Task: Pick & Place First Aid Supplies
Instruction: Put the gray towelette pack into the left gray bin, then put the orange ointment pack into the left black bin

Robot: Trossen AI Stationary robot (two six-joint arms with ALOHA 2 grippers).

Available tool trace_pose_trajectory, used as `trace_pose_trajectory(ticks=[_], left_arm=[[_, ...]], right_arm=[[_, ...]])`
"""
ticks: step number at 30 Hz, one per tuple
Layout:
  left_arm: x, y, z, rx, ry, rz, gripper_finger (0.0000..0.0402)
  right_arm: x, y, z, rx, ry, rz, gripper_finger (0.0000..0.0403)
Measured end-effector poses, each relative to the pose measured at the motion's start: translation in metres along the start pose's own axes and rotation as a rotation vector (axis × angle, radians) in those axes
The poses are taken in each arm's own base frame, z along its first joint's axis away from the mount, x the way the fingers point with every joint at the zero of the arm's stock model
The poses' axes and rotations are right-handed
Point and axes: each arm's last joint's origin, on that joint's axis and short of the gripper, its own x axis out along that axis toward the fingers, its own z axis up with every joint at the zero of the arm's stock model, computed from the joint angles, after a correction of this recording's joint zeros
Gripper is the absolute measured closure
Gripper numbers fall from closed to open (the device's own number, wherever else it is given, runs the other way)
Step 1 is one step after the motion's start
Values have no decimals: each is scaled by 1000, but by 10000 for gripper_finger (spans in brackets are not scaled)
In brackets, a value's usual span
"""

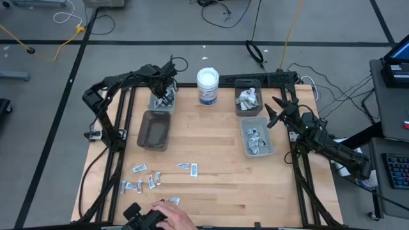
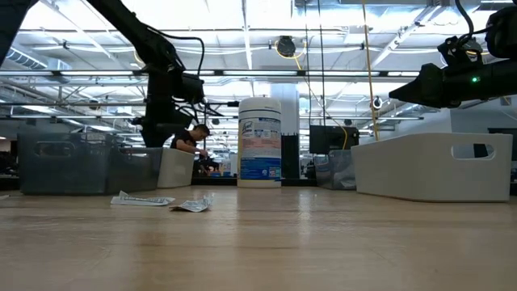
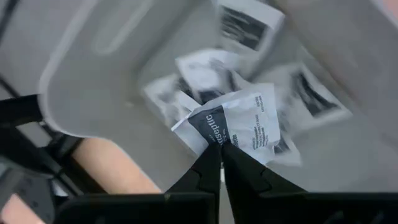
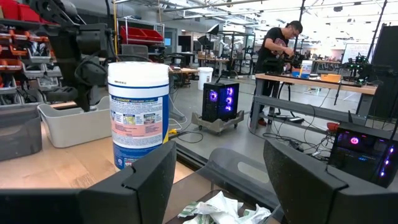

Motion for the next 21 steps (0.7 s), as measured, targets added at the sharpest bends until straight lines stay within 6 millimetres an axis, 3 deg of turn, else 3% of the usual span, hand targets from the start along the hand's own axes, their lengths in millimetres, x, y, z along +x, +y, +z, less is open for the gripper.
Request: trace_pose_trajectory(ticks=[12,21], left_arm=[[-1,-1,2,6,-16,17,237],[-12,-4,2,58,21,-71,195]], right_arm=[[0,0,0,0,0,0,165],[0,0,0,0,0,0,165]])
